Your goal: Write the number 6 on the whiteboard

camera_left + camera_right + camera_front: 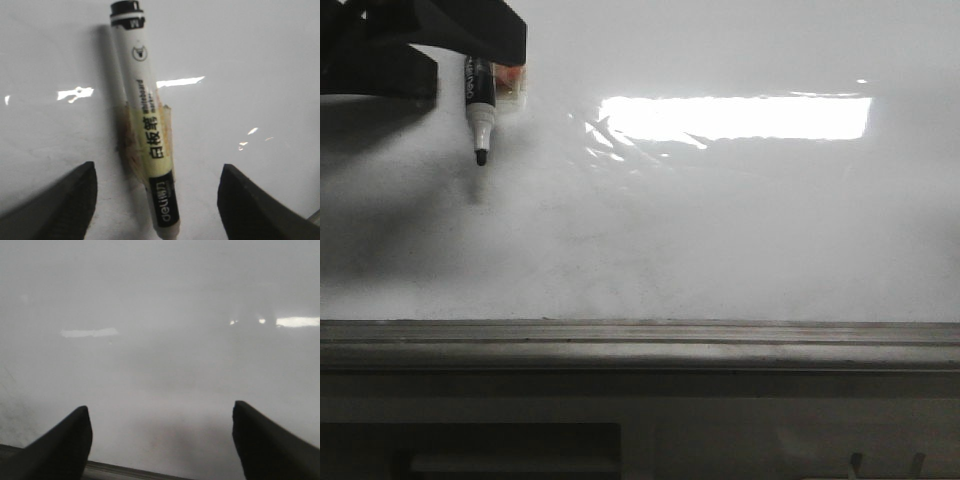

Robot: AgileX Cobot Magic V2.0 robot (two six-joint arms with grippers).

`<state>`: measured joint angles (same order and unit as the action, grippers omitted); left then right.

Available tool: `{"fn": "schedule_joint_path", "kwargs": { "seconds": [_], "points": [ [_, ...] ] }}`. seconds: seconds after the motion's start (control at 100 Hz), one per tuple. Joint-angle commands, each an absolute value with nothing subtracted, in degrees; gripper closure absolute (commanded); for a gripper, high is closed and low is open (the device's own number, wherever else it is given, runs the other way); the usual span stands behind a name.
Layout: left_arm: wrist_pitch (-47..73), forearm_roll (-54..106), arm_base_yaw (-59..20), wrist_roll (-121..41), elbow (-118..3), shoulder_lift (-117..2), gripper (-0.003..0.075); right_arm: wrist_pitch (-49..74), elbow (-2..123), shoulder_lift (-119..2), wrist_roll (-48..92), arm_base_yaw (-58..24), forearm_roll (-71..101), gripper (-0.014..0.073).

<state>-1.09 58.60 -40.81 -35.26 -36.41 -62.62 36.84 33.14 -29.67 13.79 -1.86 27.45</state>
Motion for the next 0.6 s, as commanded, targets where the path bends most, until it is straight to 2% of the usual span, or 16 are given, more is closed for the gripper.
{"fn": "schedule_joint_path", "kwargs": {
  "seconds": [0.0, 0.17, 0.24, 0.31, 0.38, 0.4, 0.59],
  "points": [
    [-4.5, 59.1, -41.3, -35.6, -38.3, -63.2, 0.0297, 33.8, 35.1, -30.3, 14.3, -2.0, 28.7, 0.0074],
    [-5.6, 59.1, -41.3, -35.6, -38.3, -64.9, 0.0351, 33.8, 35.1, -30.3, 14.3, -2.0, 28.7, 0.0074],
    [-5.6, 59.1, -41.3, -35.6, -38.3, -65.2, 0.0414, 33.8, 35.1, -30.3, 14.3, -2.0, 28.7, 0.0074],
    [-5.6, 59.1, -41.3, -35.6, -38.3, -65.2, 0.0528, 33.8, 35.1, -30.3, 14.3, -2.0, 28.7, 0.0074],
    [-5.6, 57.9, -41.3, -35.6, -38.3, -65.2, 0.0678, 33.8, 35.1, -30.3, 14.3, -2.0, 28.7, 0.0074],
    [-5.3, 57.5, -41.3, -35.6, -38.3, -65.1, 0.0743, 33.8, 35.1, -30.3, 14.3, -2.0, 28.7, 0.0074],
    [-4.1, 55.4, -41.3, -35.6, -38.3, -63.1, 0.0741, 34.2, 35.1, -30.3, 14.6, -2.0, 28.7, 0.0074]
  ]
}}
